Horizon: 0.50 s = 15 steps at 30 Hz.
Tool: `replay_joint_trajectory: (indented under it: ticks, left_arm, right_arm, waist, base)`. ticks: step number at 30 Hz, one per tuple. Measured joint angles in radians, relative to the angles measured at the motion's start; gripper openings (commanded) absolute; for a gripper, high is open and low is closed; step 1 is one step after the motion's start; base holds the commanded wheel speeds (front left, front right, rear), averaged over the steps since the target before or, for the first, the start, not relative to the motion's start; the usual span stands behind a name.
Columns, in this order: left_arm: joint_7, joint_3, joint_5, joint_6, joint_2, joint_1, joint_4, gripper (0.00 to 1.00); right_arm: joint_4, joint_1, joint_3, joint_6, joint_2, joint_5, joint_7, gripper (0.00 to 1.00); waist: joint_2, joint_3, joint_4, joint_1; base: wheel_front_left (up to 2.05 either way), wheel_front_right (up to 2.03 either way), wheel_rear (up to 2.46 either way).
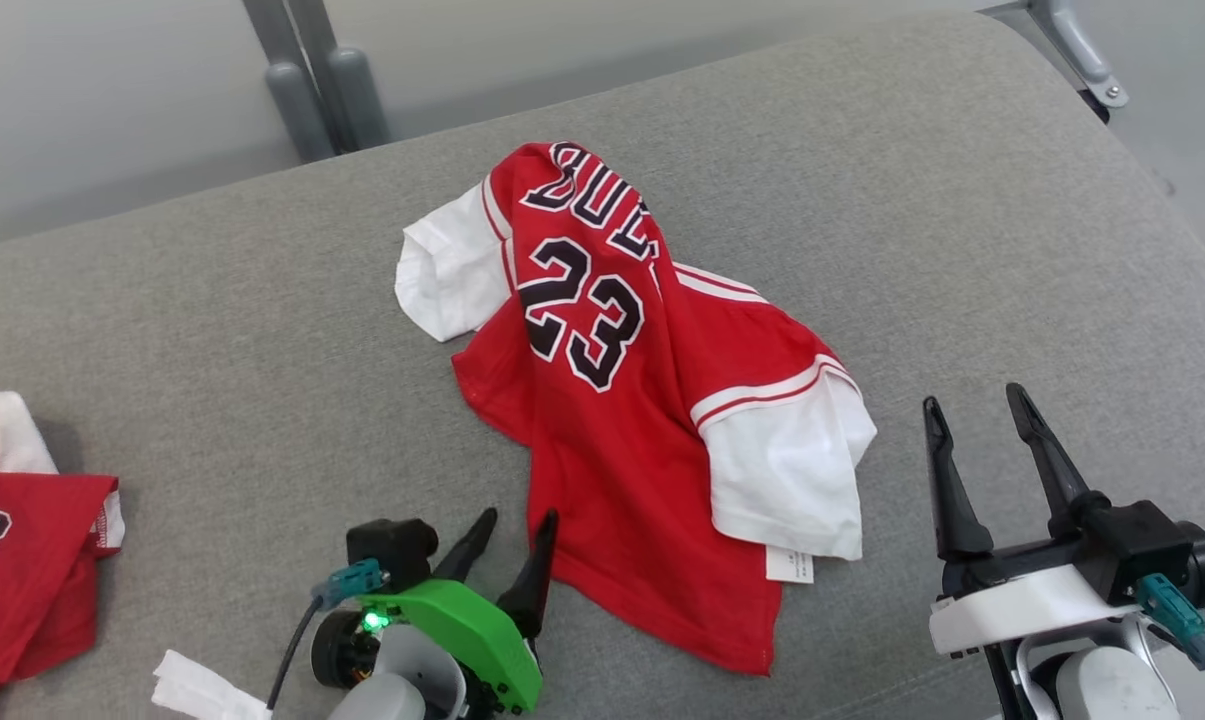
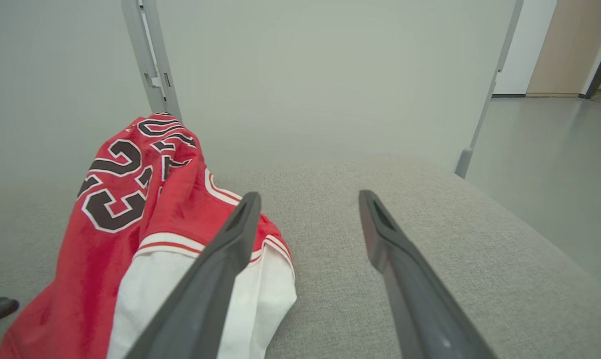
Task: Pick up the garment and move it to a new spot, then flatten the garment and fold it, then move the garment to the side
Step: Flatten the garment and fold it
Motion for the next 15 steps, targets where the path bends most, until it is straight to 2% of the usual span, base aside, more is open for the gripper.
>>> replay_joint_trajectory:
  ticks: [5, 10, 11, 12, 15]
  left_arm:
    - [0.081, -0.061, 0.020, 0.007, -0.016, -0.018, 0.053, 1.00]
    - [0.091, -0.121, 0.017, -0.023, -0.036, -0.060, 0.109, 1.00]
    - [0.083, -0.128, 0.019, -0.025, -0.039, -0.067, 0.121, 0.11]
    - [0.073, -0.131, 0.019, -0.030, -0.041, -0.073, 0.133, 0.00]
    - [0.048, -0.133, 0.005, -0.040, -0.044, -0.085, 0.159, 0.00]
  right_arm:
    - [-0.002, -0.016, 0.022, 0.000, 0.000, 0.000, 0.000, 1.00]
    - [0.000, -0.016, 0.013, 0.000, 0.000, 0.006, 0.000, 1.00]
    - [0.000, -0.016, 0.013, 0.000, 0.000, 0.007, 0.000, 1.00]
    - [0.001, -0.015, 0.011, 0.000, 0.000, 0.010, 0.000, 1.00]
    - [0.001, -0.010, 0.001, 0.000, 0.000, 0.014, 0.000, 1.00]
  waist:
    - [0.0000, -0.002, 0.028, 0.0000]
    - [0.0000, 0.016, 0.016, 0.0000]
    - [0.0000, 0.019, 0.013, 0.0000]
    - [0.0000, 0.023, 0.011, 0.0000]
    - [0.0000, 0.028, 0.010, 0.0000]
  base:
    - [0.00, 0.00, 0.00]
    - [0.00, 0.00, 0.00]
    - [0.00, 0.00, 0.00]
    - [0.00, 0.00, 0.00]
    - [0.00, 0.00, 0.00]
